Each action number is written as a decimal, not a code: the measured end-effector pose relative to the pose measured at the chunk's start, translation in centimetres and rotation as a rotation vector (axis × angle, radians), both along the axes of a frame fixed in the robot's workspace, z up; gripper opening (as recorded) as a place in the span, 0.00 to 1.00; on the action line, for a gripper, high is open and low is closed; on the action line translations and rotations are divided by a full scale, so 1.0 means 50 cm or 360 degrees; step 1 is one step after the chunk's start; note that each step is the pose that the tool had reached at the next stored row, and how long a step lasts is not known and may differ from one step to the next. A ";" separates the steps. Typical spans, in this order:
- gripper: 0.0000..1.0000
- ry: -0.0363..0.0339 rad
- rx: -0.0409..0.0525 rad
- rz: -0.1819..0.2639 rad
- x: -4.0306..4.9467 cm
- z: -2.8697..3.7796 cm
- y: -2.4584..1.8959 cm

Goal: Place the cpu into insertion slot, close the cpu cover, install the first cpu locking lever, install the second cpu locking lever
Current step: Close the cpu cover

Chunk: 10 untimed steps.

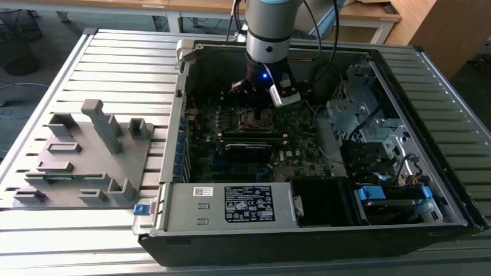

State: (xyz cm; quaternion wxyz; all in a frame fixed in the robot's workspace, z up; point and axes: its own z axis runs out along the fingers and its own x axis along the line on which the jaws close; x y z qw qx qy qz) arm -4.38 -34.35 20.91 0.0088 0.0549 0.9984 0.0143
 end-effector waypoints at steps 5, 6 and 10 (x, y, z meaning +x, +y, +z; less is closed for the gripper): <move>0.10 0.0000 0.0000 0.0000 0.000 0.002 0.0000; 0.10 0.0000 0.0000 0.0000 0.000 0.002 0.0001; 0.10 0.0000 0.0000 -0.0001 -0.001 0.002 0.0000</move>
